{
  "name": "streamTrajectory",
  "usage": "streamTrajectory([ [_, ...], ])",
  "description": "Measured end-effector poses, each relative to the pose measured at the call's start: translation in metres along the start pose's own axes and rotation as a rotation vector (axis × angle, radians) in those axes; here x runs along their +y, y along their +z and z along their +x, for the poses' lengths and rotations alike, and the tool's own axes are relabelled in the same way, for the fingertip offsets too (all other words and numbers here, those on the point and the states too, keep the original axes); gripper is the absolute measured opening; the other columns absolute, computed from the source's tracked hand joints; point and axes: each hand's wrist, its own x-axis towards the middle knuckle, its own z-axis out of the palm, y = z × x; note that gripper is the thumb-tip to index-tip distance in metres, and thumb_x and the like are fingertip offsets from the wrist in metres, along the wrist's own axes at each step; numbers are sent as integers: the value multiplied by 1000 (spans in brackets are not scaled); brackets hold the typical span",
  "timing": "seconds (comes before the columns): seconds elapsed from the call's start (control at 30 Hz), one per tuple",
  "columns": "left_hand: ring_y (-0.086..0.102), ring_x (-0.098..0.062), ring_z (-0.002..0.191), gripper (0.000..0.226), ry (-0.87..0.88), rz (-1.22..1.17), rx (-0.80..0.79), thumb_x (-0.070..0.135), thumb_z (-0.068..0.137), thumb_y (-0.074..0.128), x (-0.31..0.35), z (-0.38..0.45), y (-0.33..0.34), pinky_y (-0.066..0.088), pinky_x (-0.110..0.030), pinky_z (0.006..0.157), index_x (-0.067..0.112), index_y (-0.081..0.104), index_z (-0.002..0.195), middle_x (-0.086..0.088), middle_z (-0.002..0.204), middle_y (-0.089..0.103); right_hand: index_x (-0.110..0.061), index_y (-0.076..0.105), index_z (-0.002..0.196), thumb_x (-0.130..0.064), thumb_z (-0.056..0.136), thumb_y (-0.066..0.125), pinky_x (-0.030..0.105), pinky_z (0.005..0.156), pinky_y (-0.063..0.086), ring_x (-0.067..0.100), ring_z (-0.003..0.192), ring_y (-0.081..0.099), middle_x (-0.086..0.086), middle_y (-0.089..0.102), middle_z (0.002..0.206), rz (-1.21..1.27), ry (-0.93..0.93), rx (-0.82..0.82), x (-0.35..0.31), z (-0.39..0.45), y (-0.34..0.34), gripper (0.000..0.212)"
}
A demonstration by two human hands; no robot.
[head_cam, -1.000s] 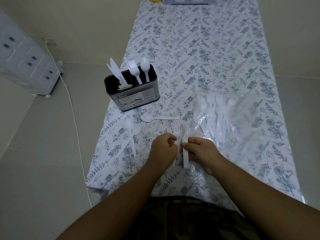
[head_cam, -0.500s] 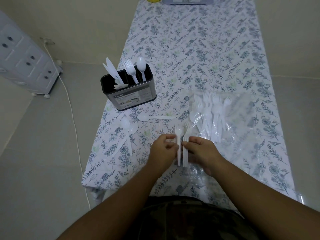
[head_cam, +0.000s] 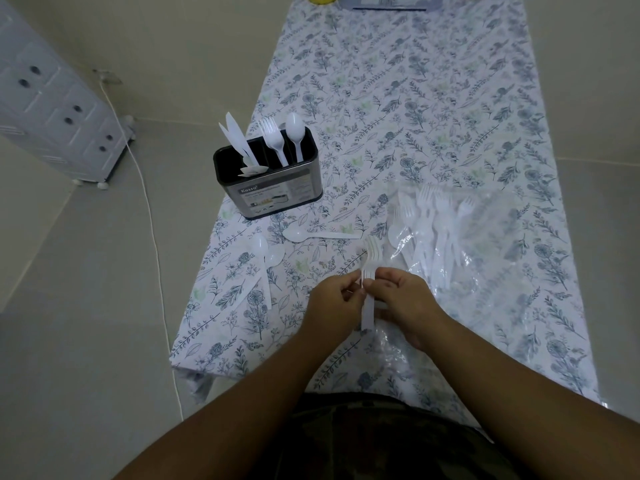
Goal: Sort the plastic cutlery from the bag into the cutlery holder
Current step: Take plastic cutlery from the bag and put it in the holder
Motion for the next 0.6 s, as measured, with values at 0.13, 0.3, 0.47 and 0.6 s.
streamTrajectory([
  [0.13, 65, 9, 70, 36, -12, -30, 11, 17, 93, 68, 1, 2, -4, 52, -7, 68, 16, 66, 129, 10, 85, 70, -4, 64, 125, -9, 86, 79, 50, 84, 62, 29, 96, 76, 15, 76, 109, 3, -20, 17, -1, 1, 2, 42],
  [0.3, 67, 9, 73, 30, -47, -95, 9, 23, 91, 72, 4, 5, -13, 55, -12, 63, 22, 69, 121, 15, 87, 69, -6, 64, 131, -11, 90, 75, 44, 93, 60, 23, 105, 74, 12, 74, 120, -30, -80, 22, -1, 0, 10, 43],
  [0.47, 71, -2, 78, 32, -82, -108, 29, 25, 87, 76, 0, 9, -20, 60, -22, 66, 21, 69, 118, 6, 92, 71, -7, 68, 130, -15, 101, 61, 36, 83, 62, 23, 99, 76, 11, 77, 111, -52, -94, -27, -3, -1, 19, 31],
  [0.6, 71, -3, 81, 33, -82, -94, 52, 23, 87, 75, -3, 10, -25, 61, -25, 70, 22, 70, 119, 6, 95, 72, -7, 72, 122, -11, 101, 59, 37, 82, 61, 27, 102, 75, 14, 77, 112, -3, -53, -56, -7, -2, 27, 25],
])
